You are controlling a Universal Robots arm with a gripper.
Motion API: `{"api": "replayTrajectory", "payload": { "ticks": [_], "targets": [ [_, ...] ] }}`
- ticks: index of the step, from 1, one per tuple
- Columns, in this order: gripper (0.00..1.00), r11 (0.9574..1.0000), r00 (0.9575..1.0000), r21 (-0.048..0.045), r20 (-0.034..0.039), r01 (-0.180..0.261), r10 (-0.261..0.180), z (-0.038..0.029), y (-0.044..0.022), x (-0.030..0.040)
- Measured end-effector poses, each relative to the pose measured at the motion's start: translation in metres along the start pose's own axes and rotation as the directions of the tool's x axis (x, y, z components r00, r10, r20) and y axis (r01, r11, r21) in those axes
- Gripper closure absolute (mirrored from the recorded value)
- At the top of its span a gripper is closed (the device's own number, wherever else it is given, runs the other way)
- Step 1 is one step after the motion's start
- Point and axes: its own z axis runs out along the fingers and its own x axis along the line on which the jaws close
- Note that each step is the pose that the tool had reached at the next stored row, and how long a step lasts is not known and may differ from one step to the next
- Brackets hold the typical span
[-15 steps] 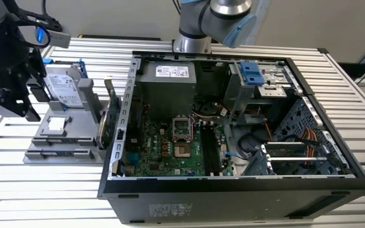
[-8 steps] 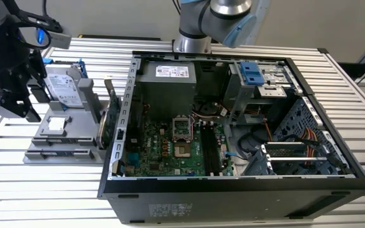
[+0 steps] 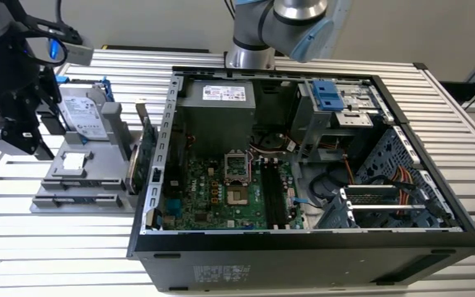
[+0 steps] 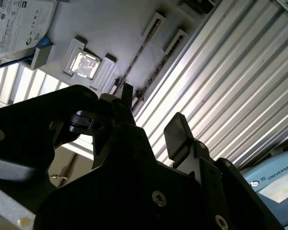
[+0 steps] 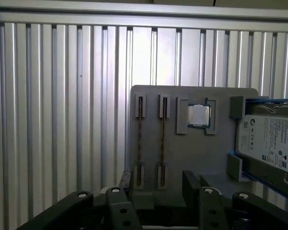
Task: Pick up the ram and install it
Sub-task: 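Pick up the ram and move it above insertion slot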
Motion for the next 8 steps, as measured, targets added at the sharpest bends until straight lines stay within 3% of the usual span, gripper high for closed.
{"api": "replayTrajectory", "payload": {
  "ticks": [8],
  "targets": [
    [0.0, 1.0, 1.0, -0.0001, -0.0031, 0.0, 0.0, 0.0031, 0.0001, 0.0001]
  ]
}}
